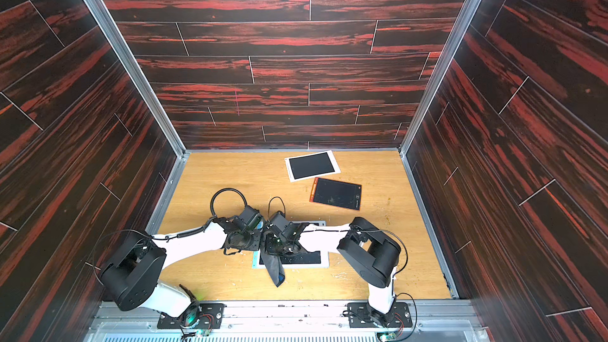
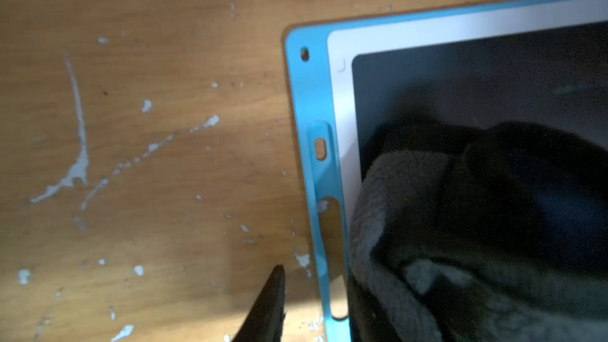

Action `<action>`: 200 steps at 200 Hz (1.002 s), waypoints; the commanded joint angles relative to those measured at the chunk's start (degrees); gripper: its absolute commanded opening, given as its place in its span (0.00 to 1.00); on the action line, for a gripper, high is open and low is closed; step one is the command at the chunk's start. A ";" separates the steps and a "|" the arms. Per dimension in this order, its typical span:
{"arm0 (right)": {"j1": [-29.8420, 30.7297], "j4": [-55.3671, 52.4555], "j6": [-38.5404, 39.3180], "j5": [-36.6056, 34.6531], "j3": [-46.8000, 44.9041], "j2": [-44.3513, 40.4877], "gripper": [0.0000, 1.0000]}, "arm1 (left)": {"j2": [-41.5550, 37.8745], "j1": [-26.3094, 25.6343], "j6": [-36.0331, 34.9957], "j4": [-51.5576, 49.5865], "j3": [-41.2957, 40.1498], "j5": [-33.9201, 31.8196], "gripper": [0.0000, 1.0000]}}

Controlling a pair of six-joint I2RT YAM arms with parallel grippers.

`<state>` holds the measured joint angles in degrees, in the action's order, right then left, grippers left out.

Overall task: Wipe the drawing tablet
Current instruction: Wipe the dirt from the drawing tablet.

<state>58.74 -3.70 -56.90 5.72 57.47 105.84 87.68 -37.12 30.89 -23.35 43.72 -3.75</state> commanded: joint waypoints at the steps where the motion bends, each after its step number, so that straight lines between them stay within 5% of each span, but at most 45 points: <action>1: -0.16 -7.63 0.58 -1.76 -3.86 4.48 0.00 | 1.12 -0.14 -0.20 -3.94 -0.52 -4.16 0.30; 79: -0.38 -4.73 -0.69 1.19 -5.94 5.96 0.00 | 3.06 -0.41 -0.55 -5.19 -0.66 -5.07 0.28; 164: -1.00 -14.49 -11.83 -12.50 -26.26 -8.06 0.00 | 3.53 -0.49 0.22 -2.74 -1.58 -3.07 0.28; 200: -0.99 -21.78 -16.57 -16.37 -28.02 -11.85 0.00 | 4.16 -0.49 0.32 -2.06 -1.46 -2.43 0.28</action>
<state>57.91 3.97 -68.95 -2.44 36.07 90.06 88.86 -37.89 30.72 -23.62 43.83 -6.48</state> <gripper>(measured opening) 0.113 0.282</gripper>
